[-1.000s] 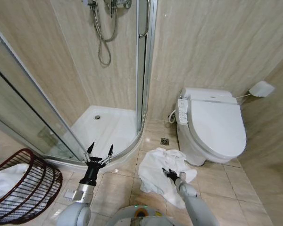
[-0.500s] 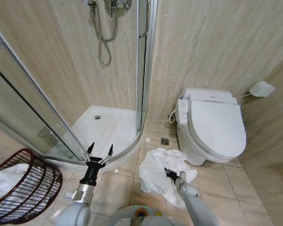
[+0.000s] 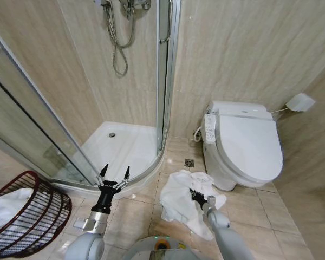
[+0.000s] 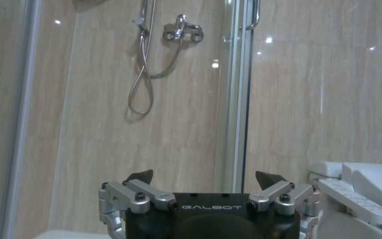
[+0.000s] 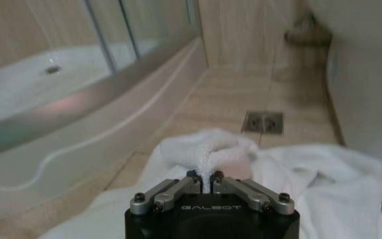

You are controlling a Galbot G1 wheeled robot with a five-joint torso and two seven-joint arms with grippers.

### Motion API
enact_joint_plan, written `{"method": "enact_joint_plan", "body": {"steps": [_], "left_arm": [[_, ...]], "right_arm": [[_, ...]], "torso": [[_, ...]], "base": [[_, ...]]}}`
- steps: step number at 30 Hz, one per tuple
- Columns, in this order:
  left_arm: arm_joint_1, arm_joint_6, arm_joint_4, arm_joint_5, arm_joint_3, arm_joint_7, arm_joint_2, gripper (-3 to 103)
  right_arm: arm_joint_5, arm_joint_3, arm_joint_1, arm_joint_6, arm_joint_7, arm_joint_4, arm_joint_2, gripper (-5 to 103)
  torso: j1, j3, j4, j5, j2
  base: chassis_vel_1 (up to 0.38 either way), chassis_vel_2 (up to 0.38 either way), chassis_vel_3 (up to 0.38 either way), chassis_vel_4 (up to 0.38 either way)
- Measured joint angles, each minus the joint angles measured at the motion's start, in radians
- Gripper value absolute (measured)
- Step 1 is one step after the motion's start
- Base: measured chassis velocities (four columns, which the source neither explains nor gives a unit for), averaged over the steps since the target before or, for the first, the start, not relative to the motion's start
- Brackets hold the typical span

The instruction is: Discard the used towel into the hamper.

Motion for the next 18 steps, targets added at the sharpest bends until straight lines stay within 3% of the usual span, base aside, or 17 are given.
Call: {"method": "enact_joint_plan", "body": {"steps": [4,12,18], "left_arm": [[0.0,0.0,0.0,0.0,0.0,0.0,0.0,100],[0.0,0.0,0.0,0.0,0.0,0.0,0.0,100],[0.0,0.0,0.0,0.0,0.0,0.0,0.0,100]], "right_arm": [[0.0,0.026,-0.062,0.022,-0.011,0.102,-0.005,4],[-0.004,0.075,-0.141,0.138,-0.023,0.302,-0.002,4],[0.011,0.091,-0.186,0.151,-0.022,0.447,-0.011,4]], "torso": [[0.0,0.0,0.0,-0.0002,0.0],[0.0,0.0,0.0001,-0.0001,0.0],[0.0,0.0,-0.0001,-0.0001,0.0]], "base": [[0.0,0.0,0.0,0.0],[0.0,0.0,0.0,0.0],[0.0,0.0,0.0,0.0]]}}
